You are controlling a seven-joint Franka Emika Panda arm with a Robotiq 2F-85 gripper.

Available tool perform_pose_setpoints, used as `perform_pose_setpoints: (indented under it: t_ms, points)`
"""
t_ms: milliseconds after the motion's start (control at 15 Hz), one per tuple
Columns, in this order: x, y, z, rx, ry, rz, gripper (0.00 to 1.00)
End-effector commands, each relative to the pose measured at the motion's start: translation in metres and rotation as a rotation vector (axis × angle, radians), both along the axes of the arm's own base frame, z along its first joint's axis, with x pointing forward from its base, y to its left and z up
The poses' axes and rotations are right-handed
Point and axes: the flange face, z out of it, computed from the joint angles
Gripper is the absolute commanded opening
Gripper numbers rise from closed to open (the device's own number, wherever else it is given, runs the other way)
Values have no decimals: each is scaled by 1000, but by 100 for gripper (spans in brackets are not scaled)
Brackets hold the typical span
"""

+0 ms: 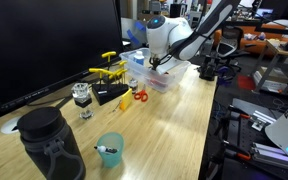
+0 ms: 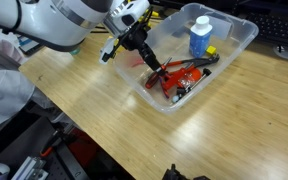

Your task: Put the screwdriver in the storage box

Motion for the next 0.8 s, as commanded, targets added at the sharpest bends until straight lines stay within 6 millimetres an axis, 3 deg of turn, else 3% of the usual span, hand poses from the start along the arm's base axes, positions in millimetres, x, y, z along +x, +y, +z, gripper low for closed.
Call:
perform_pose_setpoints:
  t_ms: [0,67,400,733]
  points:
    - [-4,2,14,33,-21,33,92]
    - [-5,2,20,26,-31,34,98]
    - [-13,10,71,-19,-127,41,100]
    - [-45,34,118,-17,-197,126,100]
